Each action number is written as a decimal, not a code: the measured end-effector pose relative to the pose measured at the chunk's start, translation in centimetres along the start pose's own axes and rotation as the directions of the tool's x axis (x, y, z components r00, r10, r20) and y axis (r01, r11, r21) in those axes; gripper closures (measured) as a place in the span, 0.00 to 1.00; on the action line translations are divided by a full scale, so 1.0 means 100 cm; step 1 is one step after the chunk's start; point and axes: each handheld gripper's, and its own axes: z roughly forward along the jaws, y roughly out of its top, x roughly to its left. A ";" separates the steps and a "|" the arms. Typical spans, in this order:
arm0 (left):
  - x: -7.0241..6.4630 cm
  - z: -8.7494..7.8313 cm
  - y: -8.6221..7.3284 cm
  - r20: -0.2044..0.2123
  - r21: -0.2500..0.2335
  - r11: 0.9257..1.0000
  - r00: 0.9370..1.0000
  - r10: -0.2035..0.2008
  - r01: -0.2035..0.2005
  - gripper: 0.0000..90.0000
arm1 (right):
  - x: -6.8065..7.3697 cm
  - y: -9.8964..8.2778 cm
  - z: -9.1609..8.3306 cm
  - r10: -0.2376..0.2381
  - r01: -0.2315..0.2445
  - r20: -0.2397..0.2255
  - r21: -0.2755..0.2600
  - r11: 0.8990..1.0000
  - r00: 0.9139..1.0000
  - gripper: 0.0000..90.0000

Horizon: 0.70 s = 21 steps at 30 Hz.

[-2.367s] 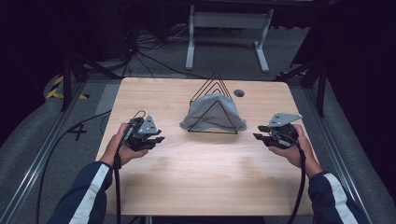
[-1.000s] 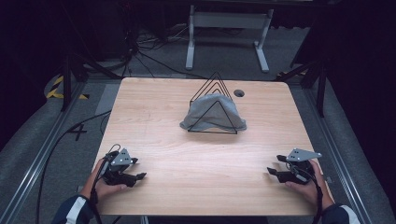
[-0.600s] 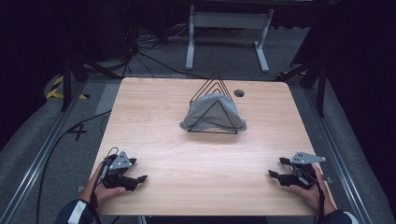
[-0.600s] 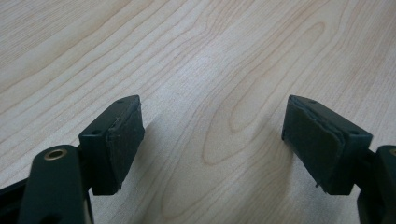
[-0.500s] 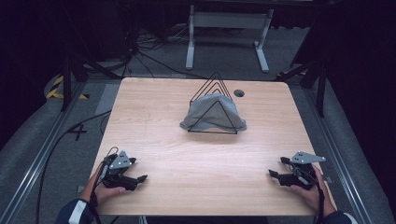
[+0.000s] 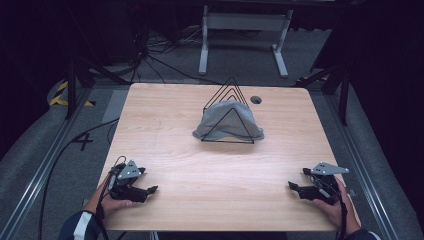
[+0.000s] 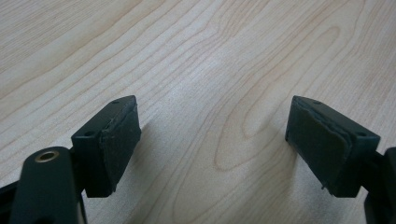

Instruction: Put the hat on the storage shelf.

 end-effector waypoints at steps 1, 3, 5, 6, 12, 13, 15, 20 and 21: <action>0.000 0.000 0.000 0.000 0.000 1.000 1.000 0.000 0.000 0.20 | 0.000 0.000 0.000 0.000 0.000 0.000 0.000 1.000 1.000 0.20; 0.000 0.000 0.000 0.000 0.000 1.000 1.000 -0.001 0.001 0.20 | 0.000 0.000 0.000 0.000 0.000 0.000 0.000 1.000 1.000 0.20; 0.000 0.000 0.000 -0.001 0.000 1.000 1.000 -0.001 0.001 0.20 | 0.000 0.000 0.000 0.000 0.000 0.000 0.000 1.000 1.000 0.20; 0.000 0.000 0.000 -0.001 0.000 1.000 1.000 -0.002 0.002 0.20 | 0.000 0.000 0.000 0.000 0.000 0.000 0.000 1.000 1.000 0.20; 0.000 0.000 0.000 0.000 0.001 1.000 1.000 -0.002 0.002 0.20 | 0.000 0.000 0.000 0.000 0.000 0.000 0.000 1.000 1.000 0.19; 0.000 0.000 0.000 -0.001 0.000 1.000 1.000 -0.001 0.001 0.20 | 0.000 0.000 0.000 0.000 0.000 0.000 0.000 1.000 1.000 0.20; 0.000 0.000 0.000 0.000 0.000 1.000 1.000 -0.001 0.001 0.20 | 0.000 0.000 0.000 0.000 0.000 0.000 0.000 1.000 1.000 0.20; -0.001 0.000 0.000 -0.001 -0.001 1.000 1.000 -0.010 0.010 0.20 | 0.000 0.000 0.000 0.000 0.000 0.000 0.000 1.000 1.000 0.20; -0.001 0.000 0.000 -0.002 -0.001 1.000 1.000 -0.011 0.011 0.20 | 0.000 0.000 0.000 0.000 0.000 0.000 0.000 1.000 1.000 0.20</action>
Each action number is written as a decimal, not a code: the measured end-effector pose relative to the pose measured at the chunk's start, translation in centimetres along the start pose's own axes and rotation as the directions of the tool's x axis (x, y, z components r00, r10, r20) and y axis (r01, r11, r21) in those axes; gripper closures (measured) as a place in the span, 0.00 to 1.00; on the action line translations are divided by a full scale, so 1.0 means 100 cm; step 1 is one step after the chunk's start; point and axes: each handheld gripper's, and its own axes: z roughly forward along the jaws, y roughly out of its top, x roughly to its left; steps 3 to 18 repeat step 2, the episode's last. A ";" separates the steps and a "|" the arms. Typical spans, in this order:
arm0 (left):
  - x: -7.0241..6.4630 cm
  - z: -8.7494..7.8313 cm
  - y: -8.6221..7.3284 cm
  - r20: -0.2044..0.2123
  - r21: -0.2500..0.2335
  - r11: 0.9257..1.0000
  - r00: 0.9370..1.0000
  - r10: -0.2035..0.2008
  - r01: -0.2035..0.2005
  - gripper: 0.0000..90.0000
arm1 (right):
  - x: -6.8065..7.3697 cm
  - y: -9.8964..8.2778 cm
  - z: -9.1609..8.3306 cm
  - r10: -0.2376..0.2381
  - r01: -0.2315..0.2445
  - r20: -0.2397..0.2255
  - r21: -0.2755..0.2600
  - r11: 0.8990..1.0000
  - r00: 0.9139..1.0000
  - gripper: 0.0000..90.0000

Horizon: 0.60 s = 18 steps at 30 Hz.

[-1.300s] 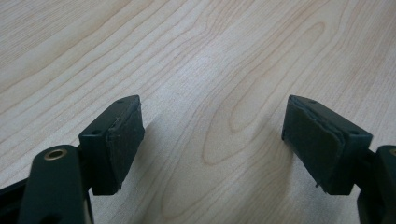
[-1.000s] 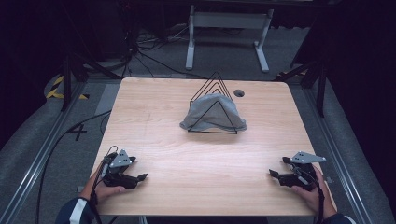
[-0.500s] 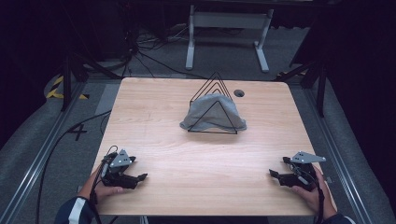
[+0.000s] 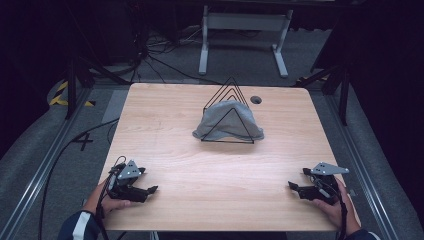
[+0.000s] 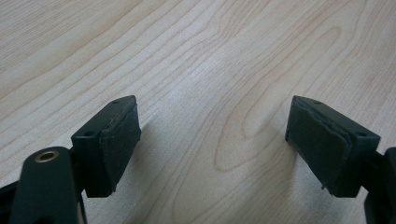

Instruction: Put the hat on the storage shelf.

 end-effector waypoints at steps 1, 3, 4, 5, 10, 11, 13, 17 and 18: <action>0.000 0.001 0.000 -0.002 -0.010 1.000 1.000 -0.001 0.001 0.20 | 0.000 0.000 0.000 0.000 0.000 0.000 0.000 1.000 1.000 0.19; 0.000 0.001 0.000 -0.002 -0.010 1.000 1.000 -0.001 0.001 0.20 | 0.000 0.000 0.000 0.000 0.000 0.000 0.000 1.000 1.000 0.20; 0.000 0.001 0.000 -0.002 -0.010 1.000 1.000 -0.001 0.001 0.20 | 0.000 0.000 0.000 0.000 0.000 0.000 0.000 1.000 1.000 0.20; 0.000 0.001 0.000 -0.002 -0.010 1.000 1.000 -0.001 0.001 0.20 | 0.000 0.000 0.000 0.000 0.000 0.000 0.000 1.000 1.000 0.20; 0.000 0.001 0.000 -0.002 -0.010 1.000 1.000 -0.001 0.001 0.20 | 0.000 0.000 0.000 0.000 0.000 0.000 0.000 1.000 1.000 0.20; 0.000 0.001 0.000 -0.002 -0.010 1.000 1.000 -0.001 0.001 0.20 | 0.000 0.000 0.000 0.000 0.000 0.000 0.000 1.000 1.000 0.20; 0.000 0.001 0.000 -0.002 -0.010 1.000 1.000 -0.001 0.001 0.20 | 0.000 0.000 0.000 0.000 0.000 0.000 0.000 1.000 1.000 0.20; 0.000 0.001 0.000 -0.002 -0.010 1.000 1.000 -0.001 0.001 0.20 | 0.000 0.000 0.000 0.000 0.000 0.000 0.000 1.000 1.000 0.20; 0.000 0.001 0.000 -0.002 -0.010 1.000 1.000 -0.001 0.001 0.20 | 0.000 0.000 0.000 0.000 0.000 0.000 0.000 1.000 1.000 0.20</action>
